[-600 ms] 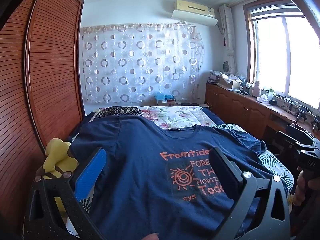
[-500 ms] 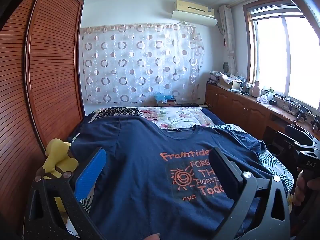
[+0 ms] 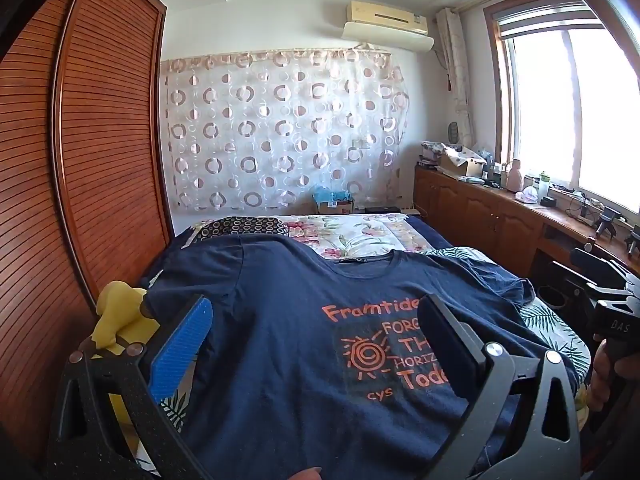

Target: Fold small clothes

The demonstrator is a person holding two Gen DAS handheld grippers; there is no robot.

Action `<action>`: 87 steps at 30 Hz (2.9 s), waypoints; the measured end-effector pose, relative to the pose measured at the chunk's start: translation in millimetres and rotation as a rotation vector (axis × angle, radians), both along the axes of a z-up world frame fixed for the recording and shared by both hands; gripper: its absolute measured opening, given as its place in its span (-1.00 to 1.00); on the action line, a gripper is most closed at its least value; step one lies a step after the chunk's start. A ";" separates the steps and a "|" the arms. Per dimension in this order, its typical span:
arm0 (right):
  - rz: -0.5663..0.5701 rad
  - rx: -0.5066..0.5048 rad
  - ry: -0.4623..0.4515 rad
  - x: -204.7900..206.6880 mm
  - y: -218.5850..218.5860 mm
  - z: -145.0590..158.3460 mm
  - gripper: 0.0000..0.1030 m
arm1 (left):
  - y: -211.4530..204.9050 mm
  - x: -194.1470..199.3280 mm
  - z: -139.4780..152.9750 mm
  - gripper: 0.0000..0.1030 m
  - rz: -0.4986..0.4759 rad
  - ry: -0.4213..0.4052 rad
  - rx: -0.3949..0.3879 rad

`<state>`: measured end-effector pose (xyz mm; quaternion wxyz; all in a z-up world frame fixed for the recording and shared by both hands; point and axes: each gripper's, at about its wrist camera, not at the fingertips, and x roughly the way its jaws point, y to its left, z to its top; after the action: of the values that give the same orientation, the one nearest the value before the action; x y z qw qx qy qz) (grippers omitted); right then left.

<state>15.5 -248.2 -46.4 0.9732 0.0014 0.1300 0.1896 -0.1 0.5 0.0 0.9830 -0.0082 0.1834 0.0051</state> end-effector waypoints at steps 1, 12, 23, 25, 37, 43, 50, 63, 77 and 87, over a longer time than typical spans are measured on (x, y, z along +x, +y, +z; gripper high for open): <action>0.001 0.000 0.001 -0.4 0.8 -2.3 1.00 | -0.5 0.2 -0.3 0.99 0.000 0.001 0.001; 0.001 0.000 0.003 -1.6 3.4 -0.5 1.00 | 4.1 -2.3 4.5 0.99 0.009 0.001 0.006; -0.002 -0.001 0.004 -0.9 3.1 -0.5 1.00 | 1.7 -3.2 2.7 0.99 0.007 -0.002 0.012; -0.003 -0.001 0.005 -1.0 3.3 -0.4 1.00 | 0.9 -3.2 2.6 0.99 0.008 -0.002 0.013; -0.006 0.001 0.002 -1.0 2.3 0.1 1.00 | -0.4 -2.3 4.4 0.99 0.008 -0.002 0.015; -0.006 0.000 0.004 -1.0 2.1 0.8 1.00 | -2.3 -2.4 4.0 0.99 0.009 -0.002 0.017; -0.005 0.001 0.001 -0.9 2.1 0.9 1.00 | -1.3 -3.2 5.4 0.99 0.009 -0.006 0.019; -0.002 0.001 0.000 -1.2 2.3 1.8 1.00 | 4.4 -4.9 9.5 0.99 0.013 -0.010 0.022; 0.001 0.001 0.002 -1.9 3.1 0.7 1.00 | 4.2 -4.6 7.7 0.99 0.014 -0.003 0.022; 0.041 -0.021 0.045 11.2 8.8 -10.5 1.00 | 23.9 8.5 -16.2 0.99 0.036 0.057 0.006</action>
<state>26.7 -239.4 -56.9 0.9659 -0.0072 0.1538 0.2083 8.4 24.4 -16.2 0.9771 -0.0083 0.2111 0.0234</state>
